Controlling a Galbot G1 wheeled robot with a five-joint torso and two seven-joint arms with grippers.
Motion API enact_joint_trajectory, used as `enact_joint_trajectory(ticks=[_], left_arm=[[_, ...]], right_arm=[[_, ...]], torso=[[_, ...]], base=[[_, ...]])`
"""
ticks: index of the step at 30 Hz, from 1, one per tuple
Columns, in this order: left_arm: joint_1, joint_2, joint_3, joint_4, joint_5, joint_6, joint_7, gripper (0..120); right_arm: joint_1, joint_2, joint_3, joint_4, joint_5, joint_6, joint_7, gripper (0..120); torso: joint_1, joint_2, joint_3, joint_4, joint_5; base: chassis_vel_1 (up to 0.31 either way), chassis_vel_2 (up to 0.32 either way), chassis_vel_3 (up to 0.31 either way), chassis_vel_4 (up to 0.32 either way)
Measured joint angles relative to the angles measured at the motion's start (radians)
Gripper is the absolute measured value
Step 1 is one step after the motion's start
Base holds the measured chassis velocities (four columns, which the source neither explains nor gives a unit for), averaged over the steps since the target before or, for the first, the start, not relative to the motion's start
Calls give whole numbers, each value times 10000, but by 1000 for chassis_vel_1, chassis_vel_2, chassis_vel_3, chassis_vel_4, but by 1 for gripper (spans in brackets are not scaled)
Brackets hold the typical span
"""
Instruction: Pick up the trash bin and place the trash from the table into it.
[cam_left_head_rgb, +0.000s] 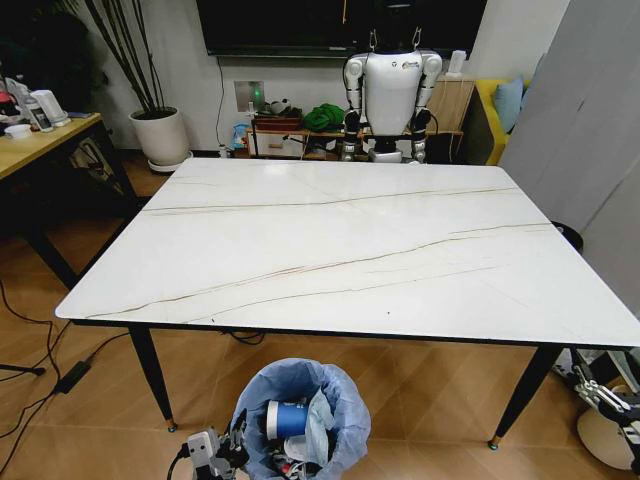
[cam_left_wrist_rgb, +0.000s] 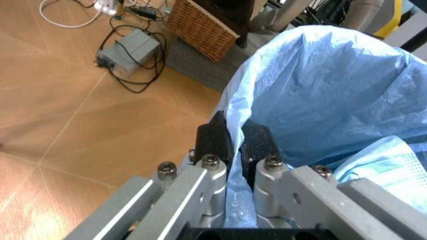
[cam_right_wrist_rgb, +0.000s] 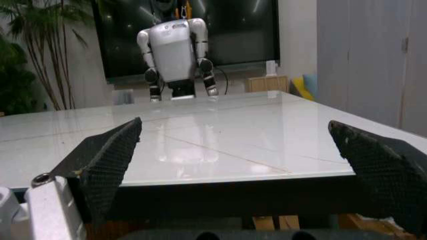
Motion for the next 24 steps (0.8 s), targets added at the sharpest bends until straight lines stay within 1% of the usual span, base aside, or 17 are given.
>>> enact_joint_trajectory(ticks=[6,17,24], left_arm=[[-80,9,23,53,-51,34,-54,0],[-115,42,80,104,-77,51,-83,0],[-52,32,69,73,-73,-12,-22,0]], right_arm=[[58,2,-36,-55,-29,2,-5,100],[79,10,-46,-115,-36,90,-59,100],[86,72,-74,-132,-113,233,-107,100]], torso=[[0,0,0,1,0],[-4,1,-3,-1,0],[-1,0,-1,0,0]], base=[[0,0,0,0],[62,-61,-77,71],[9,-7,-6,8]])
